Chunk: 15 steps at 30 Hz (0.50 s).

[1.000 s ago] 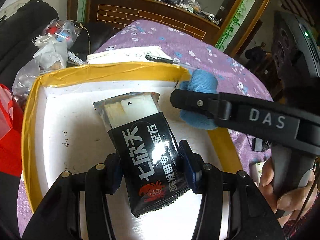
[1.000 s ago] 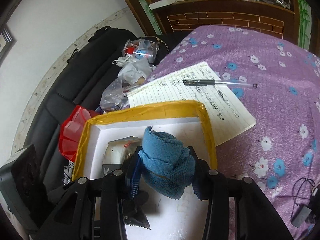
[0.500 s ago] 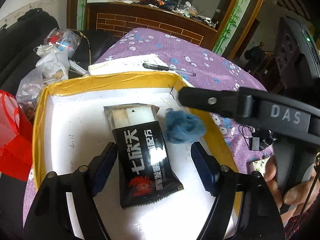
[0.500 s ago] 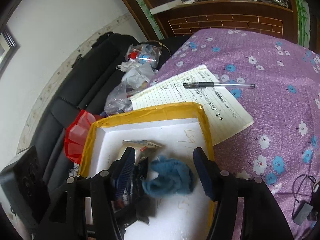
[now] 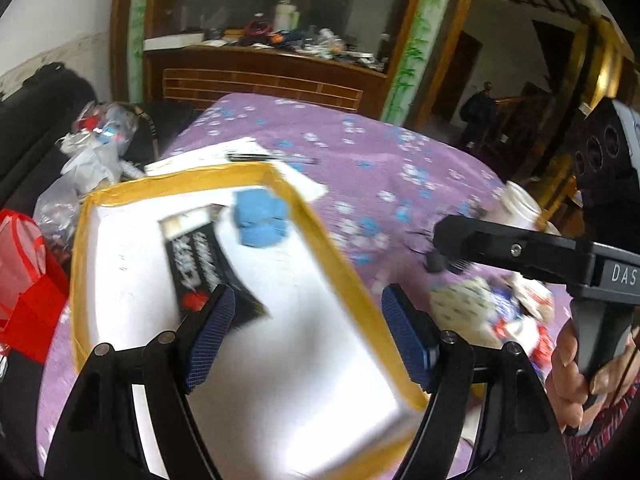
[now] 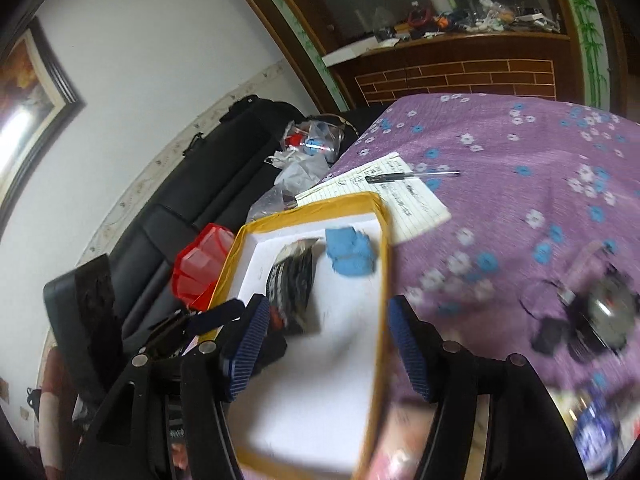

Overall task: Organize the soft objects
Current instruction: 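Grasp a white cloth with the left gripper while the right grasps the blue Vinda tissue pack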

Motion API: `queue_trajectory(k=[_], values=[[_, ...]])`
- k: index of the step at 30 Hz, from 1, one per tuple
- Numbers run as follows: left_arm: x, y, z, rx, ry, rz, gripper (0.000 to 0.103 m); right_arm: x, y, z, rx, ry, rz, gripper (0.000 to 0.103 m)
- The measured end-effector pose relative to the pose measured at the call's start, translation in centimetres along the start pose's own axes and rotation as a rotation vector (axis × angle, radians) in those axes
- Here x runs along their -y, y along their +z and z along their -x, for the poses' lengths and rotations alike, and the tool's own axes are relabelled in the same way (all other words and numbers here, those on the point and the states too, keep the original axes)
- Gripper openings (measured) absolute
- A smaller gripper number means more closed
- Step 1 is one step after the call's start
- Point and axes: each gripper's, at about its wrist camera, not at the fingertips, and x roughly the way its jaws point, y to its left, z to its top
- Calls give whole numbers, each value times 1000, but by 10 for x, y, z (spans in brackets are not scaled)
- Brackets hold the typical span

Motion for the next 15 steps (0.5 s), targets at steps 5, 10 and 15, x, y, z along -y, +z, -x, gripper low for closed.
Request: queue_trajectory(k=[5, 10, 15], values=[[50, -26, 17, -5, -74, -94, 76, 23, -45, 67, 47, -17, 0, 72], [101, -59, 21, -59, -177, -169, 76, 56, -89, 116, 73, -29, -29, 73], [152, -92, 15, -134, -224, -242, 76, 88, -131, 161, 132, -97, -68, 74]])
